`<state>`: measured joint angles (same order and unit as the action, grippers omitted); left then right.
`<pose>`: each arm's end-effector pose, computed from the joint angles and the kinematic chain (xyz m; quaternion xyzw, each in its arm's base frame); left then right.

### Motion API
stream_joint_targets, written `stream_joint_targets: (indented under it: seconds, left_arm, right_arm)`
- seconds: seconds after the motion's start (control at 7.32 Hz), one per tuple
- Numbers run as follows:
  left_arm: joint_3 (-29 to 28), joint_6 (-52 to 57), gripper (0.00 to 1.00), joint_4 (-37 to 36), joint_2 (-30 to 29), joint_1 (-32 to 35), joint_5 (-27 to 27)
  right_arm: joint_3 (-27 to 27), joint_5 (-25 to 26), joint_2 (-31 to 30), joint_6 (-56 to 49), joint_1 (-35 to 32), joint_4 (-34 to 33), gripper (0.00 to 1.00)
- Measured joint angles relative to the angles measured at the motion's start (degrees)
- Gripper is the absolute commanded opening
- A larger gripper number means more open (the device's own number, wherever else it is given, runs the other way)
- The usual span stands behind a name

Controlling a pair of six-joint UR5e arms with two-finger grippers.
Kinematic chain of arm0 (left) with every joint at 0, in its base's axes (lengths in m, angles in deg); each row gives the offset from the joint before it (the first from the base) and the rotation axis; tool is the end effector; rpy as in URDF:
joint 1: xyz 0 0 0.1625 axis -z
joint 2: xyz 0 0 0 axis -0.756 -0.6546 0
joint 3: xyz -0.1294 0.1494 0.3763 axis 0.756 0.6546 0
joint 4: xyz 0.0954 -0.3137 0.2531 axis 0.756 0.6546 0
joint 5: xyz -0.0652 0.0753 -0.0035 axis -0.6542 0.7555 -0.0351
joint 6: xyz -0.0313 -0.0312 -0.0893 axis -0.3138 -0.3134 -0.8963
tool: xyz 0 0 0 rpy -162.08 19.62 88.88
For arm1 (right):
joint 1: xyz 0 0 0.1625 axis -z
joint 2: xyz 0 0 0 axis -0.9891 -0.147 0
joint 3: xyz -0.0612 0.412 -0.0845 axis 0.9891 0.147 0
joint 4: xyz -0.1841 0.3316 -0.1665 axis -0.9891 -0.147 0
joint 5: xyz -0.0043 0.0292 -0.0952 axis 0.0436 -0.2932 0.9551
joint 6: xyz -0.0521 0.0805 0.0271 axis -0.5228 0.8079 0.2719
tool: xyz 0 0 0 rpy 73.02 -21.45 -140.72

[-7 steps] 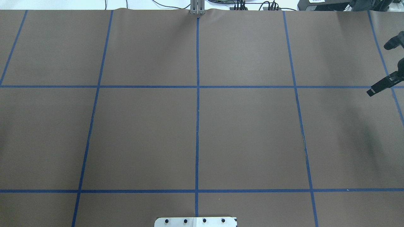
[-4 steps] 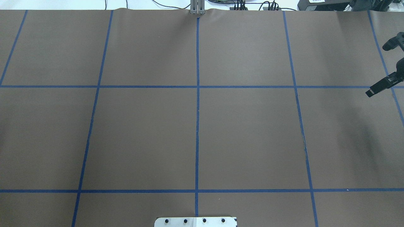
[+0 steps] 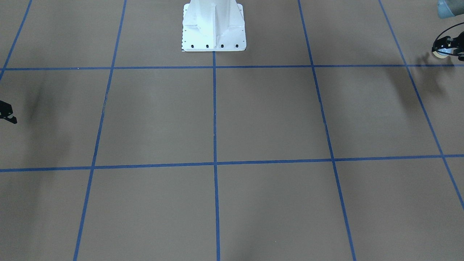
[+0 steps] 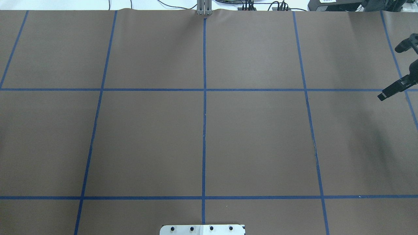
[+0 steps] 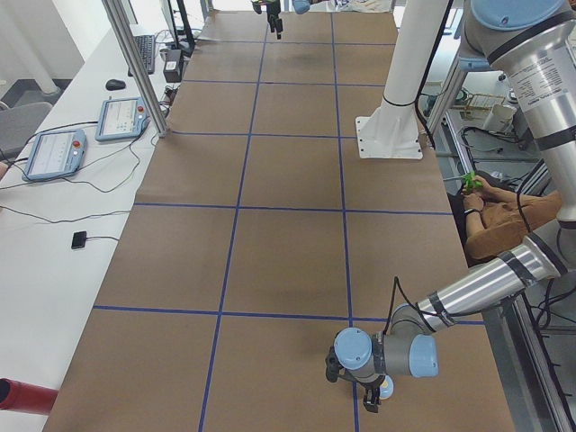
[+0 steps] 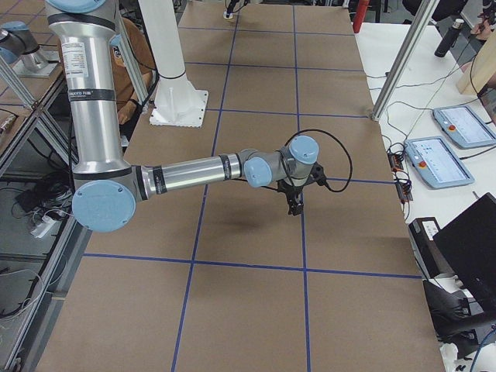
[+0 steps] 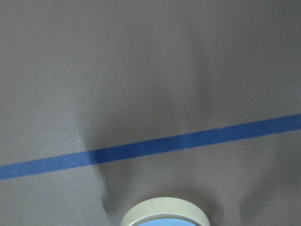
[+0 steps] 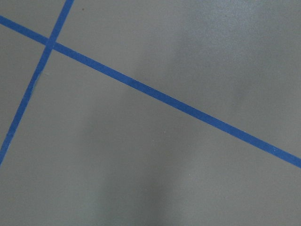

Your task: Place and press bell with both arms

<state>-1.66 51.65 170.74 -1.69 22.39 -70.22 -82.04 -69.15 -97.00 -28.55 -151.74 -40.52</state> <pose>0.0018 -0.2072 0.8872 -0.1298 0.3608 0.1624 0.9092 -0.1229 -0.5243 0.5539 0.0675 -0.4023 -0.2077 0.8891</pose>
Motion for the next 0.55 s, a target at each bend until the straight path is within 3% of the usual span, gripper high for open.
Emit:
stream_joint_targets:
  seconds: [0.27, 0.41, 0.55]
  left_arm:
    - [-0.3, 0.0, 0.93, 0.0, 0.0, -0.3, -0.3]
    - [-0.5, 0.0, 0.85, 0.0, 0.0, -0.4, -0.4]
    - [-0.6, 0.0, 0.58, 0.0, 0.0, -0.5, -0.5]
  right_arm:
    - [-0.2, 0.0, -0.1, 0.0, 0.0, 0.0, 1.0]
    - [-0.2, -0.1, -0.1, 0.0, 0.0, 0.0, 1.0]
    - [-0.2, -0.1, -0.1, 0.0, 0.0, 0.0, 1.0]
